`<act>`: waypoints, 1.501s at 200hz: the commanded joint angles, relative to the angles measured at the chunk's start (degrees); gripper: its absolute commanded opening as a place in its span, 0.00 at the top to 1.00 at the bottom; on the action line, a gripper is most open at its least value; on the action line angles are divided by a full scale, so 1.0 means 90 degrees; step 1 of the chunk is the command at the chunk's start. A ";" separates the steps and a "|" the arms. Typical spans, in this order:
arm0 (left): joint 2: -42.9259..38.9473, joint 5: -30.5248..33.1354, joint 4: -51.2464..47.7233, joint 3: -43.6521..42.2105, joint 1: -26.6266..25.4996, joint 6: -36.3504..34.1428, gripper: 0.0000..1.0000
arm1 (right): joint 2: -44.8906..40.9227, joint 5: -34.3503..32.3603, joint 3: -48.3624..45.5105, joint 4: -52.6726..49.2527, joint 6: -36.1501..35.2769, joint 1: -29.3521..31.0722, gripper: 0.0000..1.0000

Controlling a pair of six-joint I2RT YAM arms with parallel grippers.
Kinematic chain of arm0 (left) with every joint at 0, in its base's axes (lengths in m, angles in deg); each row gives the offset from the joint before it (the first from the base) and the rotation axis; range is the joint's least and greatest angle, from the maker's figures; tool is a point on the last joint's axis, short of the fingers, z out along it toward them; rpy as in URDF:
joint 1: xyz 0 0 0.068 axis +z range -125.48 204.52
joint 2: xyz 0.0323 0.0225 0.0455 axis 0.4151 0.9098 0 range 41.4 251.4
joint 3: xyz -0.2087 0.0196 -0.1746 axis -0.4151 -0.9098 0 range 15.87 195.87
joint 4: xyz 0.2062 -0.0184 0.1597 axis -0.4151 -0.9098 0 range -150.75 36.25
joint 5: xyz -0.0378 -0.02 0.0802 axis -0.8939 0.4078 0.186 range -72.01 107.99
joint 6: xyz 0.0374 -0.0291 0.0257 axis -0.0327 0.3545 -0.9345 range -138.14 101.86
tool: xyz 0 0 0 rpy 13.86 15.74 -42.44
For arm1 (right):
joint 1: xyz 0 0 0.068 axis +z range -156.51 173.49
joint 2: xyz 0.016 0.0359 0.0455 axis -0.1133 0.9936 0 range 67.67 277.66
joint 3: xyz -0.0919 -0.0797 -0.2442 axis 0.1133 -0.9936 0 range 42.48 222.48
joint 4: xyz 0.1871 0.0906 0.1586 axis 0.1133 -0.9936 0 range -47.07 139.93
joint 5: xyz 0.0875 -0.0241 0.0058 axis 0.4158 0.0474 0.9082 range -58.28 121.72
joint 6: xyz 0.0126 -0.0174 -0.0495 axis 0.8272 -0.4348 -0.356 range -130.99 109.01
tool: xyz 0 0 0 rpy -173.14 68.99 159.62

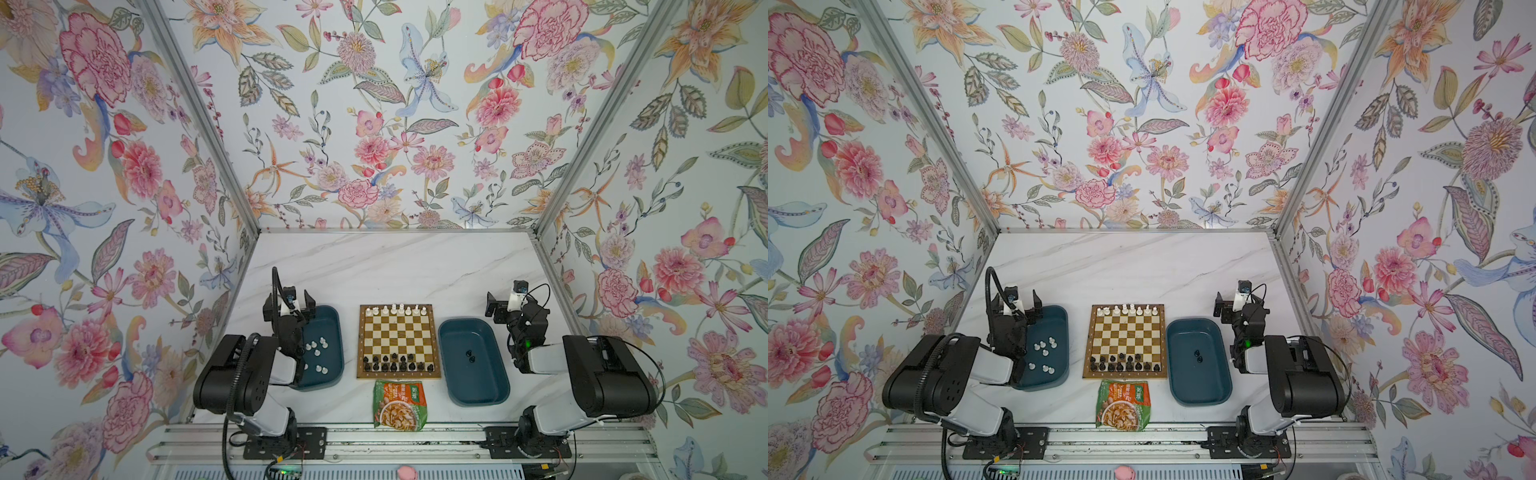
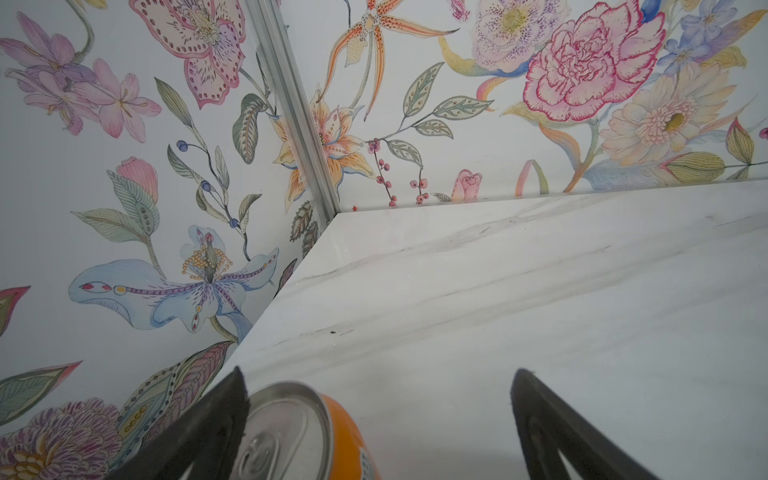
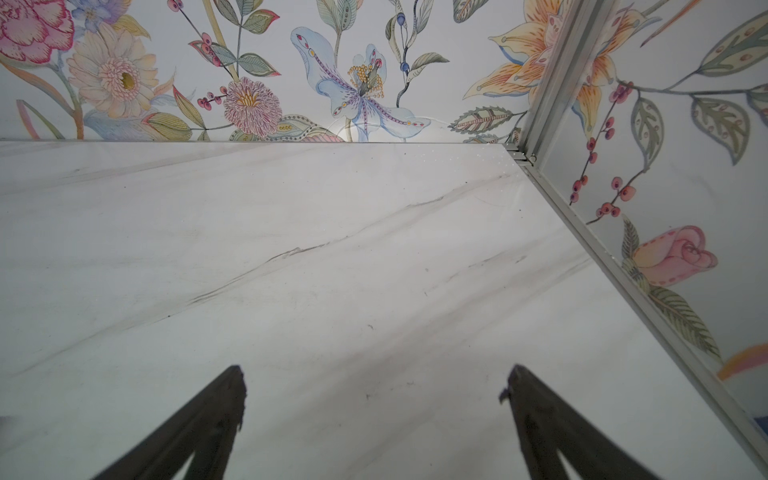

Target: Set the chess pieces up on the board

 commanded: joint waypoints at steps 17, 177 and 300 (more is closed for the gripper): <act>0.0026 0.0023 -0.0017 0.0127 -0.0033 0.0002 0.01 | 0.0010 0.0037 0.0021 0.0050 -0.0028 -0.0021 0.01; -0.1005 -0.0324 -0.2494 0.1098 -0.0396 -0.0611 0.01 | -0.0578 -0.2950 0.4234 -0.7995 0.1289 0.0798 0.01; -0.1212 -0.1686 -0.4896 0.4139 -0.1809 0.0297 0.01 | -0.1064 -0.1935 0.5468 -1.1447 0.2183 0.2198 0.02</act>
